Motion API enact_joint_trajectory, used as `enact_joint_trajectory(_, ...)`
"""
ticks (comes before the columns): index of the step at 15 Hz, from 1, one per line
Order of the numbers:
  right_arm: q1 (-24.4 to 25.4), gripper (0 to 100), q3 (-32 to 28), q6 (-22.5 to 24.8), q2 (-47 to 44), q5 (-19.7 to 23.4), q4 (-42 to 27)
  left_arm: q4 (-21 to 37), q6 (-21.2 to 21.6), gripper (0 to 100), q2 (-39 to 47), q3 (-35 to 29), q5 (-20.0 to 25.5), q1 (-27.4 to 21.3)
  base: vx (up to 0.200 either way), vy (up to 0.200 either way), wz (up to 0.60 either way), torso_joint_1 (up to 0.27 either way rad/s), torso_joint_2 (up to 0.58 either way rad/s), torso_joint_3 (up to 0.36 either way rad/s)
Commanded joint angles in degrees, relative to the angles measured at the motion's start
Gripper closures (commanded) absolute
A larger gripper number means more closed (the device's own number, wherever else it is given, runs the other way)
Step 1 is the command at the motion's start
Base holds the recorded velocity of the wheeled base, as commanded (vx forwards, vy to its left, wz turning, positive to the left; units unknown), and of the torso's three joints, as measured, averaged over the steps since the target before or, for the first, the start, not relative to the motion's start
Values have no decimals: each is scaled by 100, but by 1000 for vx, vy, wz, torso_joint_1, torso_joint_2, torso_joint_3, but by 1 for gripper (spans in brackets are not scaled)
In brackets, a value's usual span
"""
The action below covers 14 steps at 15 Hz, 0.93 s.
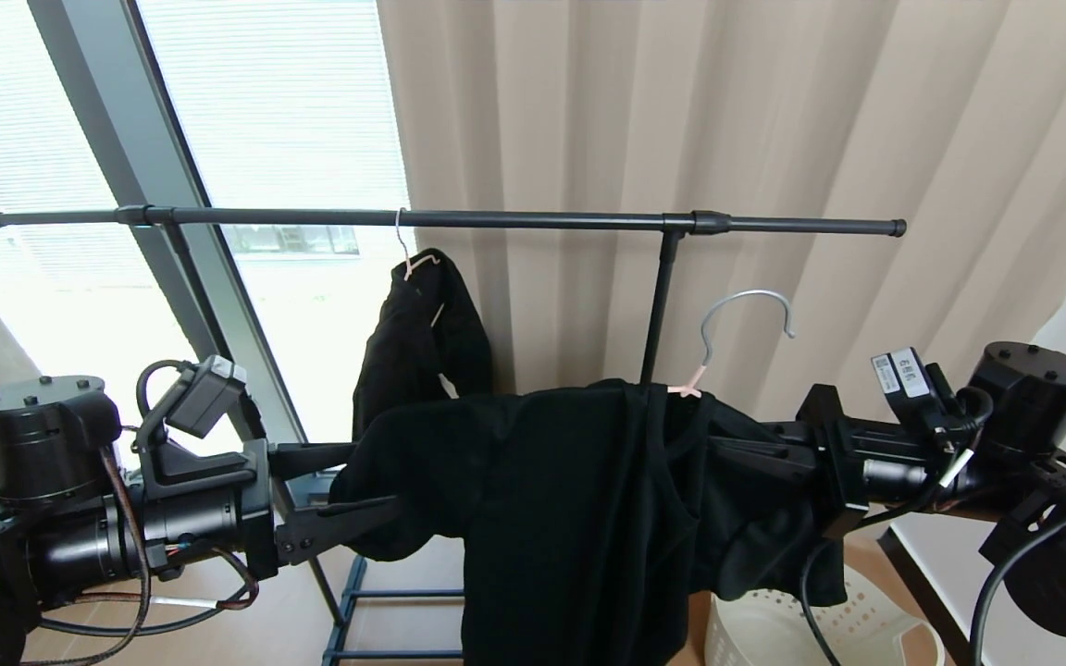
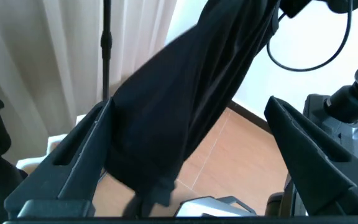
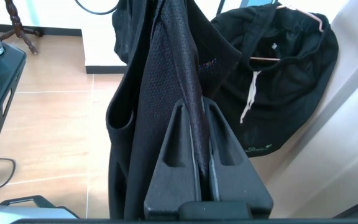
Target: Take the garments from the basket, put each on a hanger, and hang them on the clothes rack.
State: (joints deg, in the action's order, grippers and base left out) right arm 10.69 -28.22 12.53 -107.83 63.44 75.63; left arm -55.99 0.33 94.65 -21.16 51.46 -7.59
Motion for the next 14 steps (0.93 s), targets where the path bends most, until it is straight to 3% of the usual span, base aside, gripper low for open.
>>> enact_joint_trajectory(1, -6, 100, 1, 4, 25, 2, 4, 1, 2, 100, 36, 33, -48, -58, 0, 0, 0, 0, 0, 0)
enact_joint_trajectory(2, -58, 100, -8, 4, 25, 2, 4, -8, 11, 100, 19, 42, -224, -128, 0, 0, 0, 0, 0, 0)
enact_joint_trajectory(7, -313, 100, -140, -32, -10, 11, 4, -17, -7, 100, -236, 77, -233, -84, 0, 0, 0, 0, 0, 0)
enact_joint_trajectory(14, -603, 100, -272, -58, -37, 134, -4, -17, 11, 100, -561, 306, -224, 496, 0, 0, 0, 0, 0, 0)
